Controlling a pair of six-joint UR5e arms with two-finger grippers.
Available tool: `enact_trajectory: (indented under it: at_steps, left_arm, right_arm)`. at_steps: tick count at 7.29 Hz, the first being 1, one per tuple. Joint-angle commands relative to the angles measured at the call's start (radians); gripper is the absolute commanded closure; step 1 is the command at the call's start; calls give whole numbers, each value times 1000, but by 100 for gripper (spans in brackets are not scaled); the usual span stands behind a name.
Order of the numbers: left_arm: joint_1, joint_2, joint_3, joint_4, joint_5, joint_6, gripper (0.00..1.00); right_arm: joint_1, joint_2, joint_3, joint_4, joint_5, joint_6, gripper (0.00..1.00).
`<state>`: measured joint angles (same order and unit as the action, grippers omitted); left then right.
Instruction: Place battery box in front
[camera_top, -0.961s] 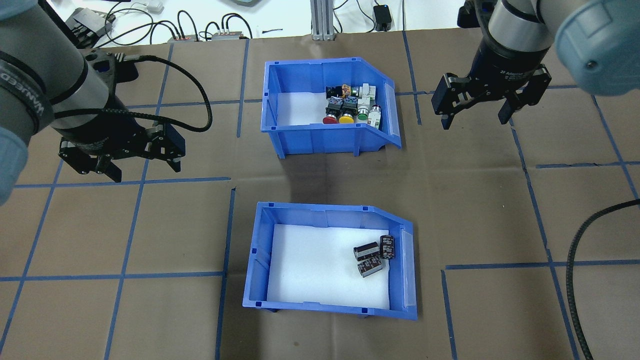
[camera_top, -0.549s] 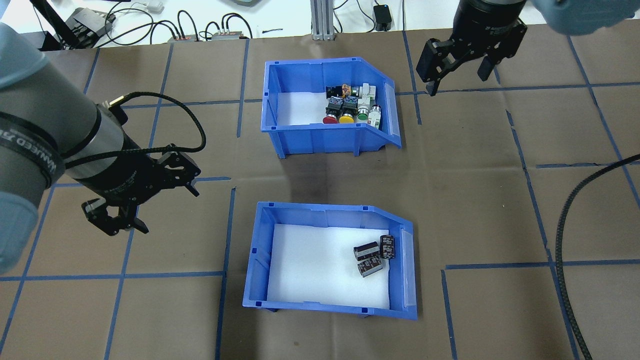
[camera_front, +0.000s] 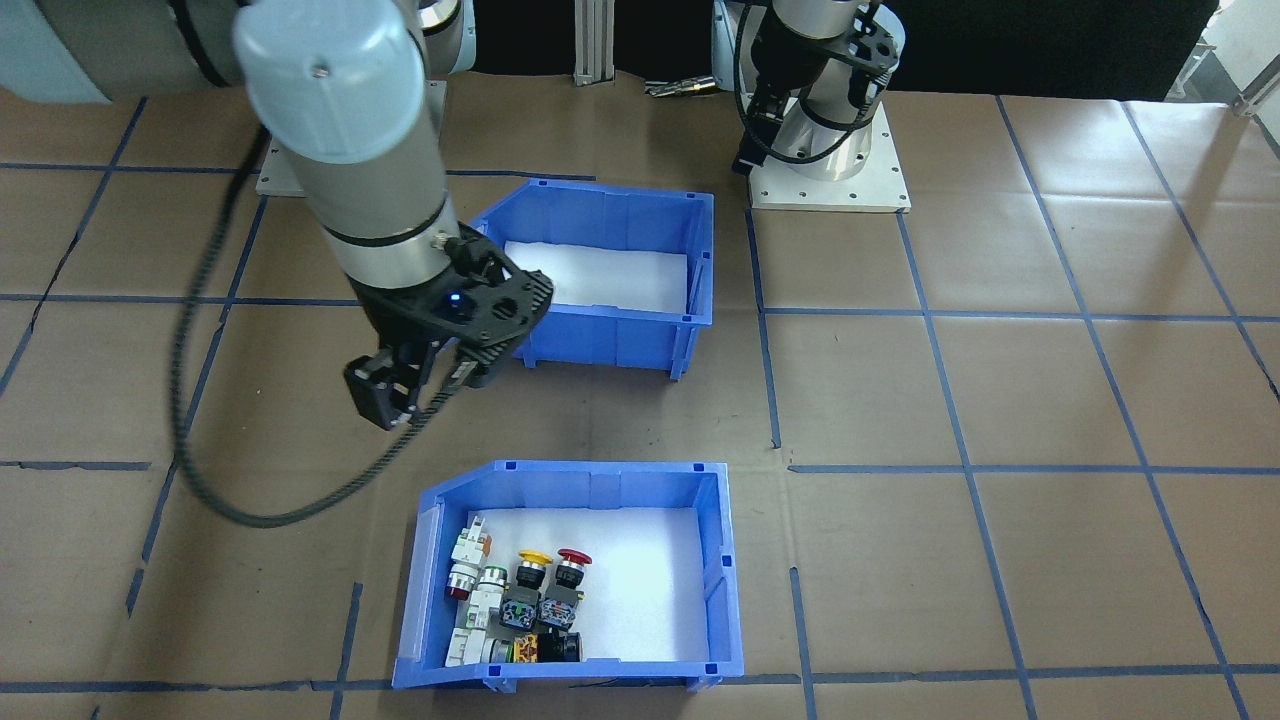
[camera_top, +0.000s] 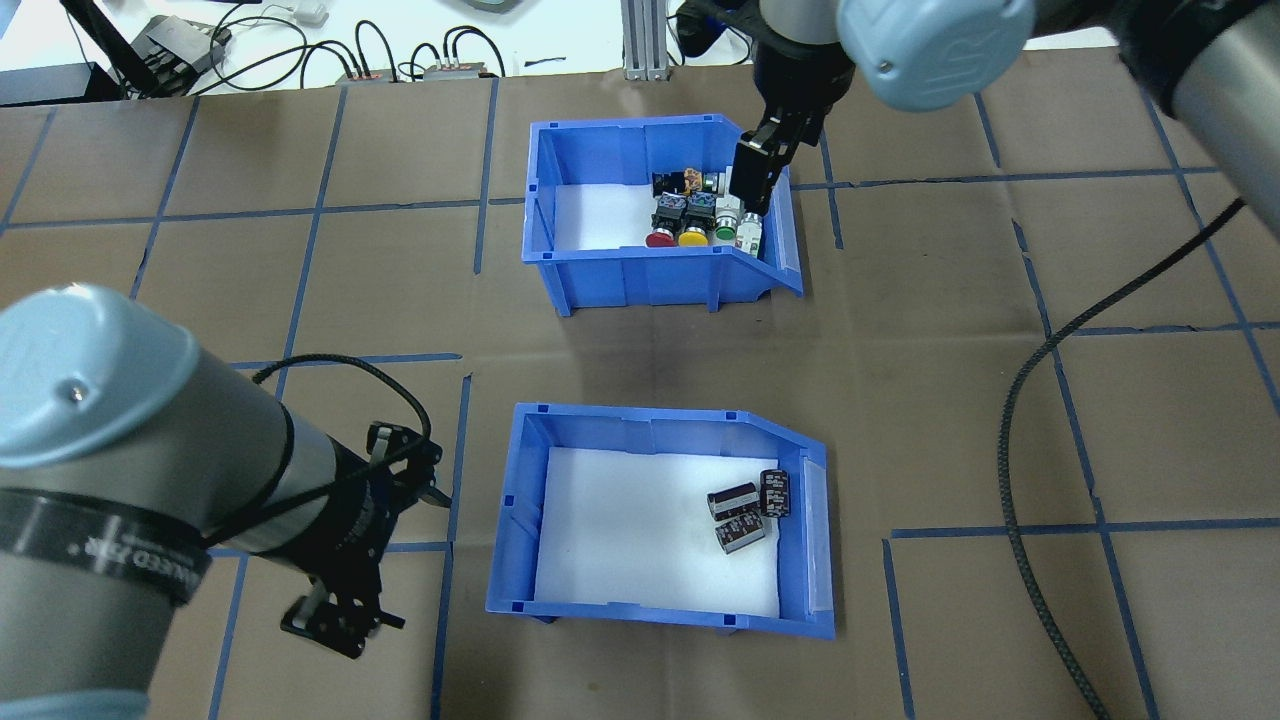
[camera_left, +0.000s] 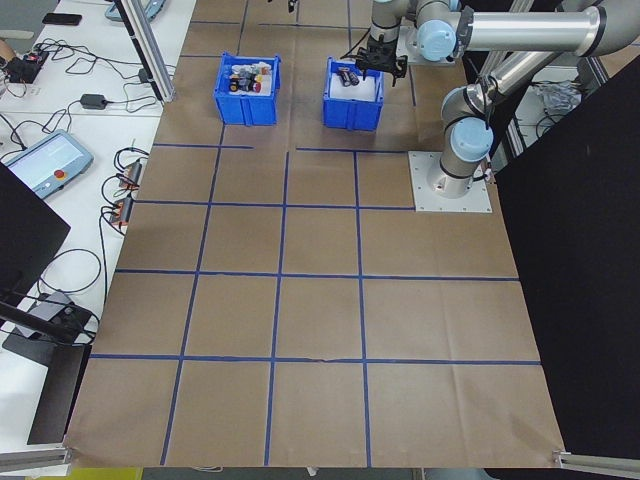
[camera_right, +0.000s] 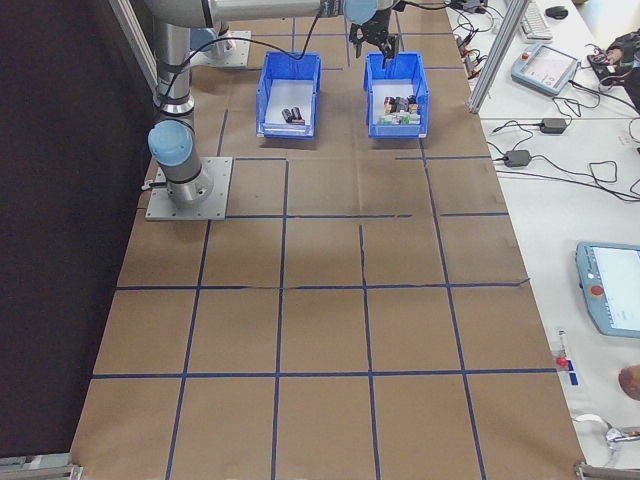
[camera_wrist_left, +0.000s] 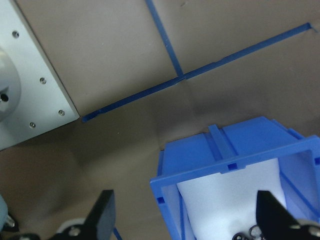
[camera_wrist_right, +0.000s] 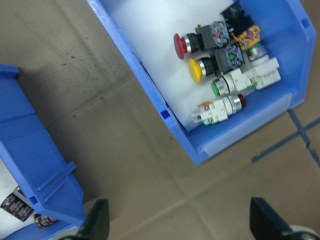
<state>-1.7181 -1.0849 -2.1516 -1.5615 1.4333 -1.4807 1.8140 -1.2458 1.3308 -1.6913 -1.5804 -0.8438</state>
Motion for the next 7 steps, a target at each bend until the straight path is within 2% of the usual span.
enact_trajectory:
  at_steps: [1, 2, 3, 4, 7]
  left_arm:
    - [-144, -1, -62, 52, -48, -246, 1]
    - [-164, -7, -111, 152, -94, -309, 1]
    - [-178, -9, -161, 219, -112, -353, 4]
    - [-186, -21, -172, 272, -114, -384, 4]
    - [-247, -145, -171, 423, -111, -478, 6]
  right_arm:
    - [97, 84, -1, -123, -12, -120, 0]
    - [131, 103, -2, -133, -29, -123, 0]
    - [155, 118, -2, -175, -29, -124, 0]
    - [174, 150, -2, -218, -23, -127, 0]
    - [211, 212, -1, -234, -61, -238, 0]
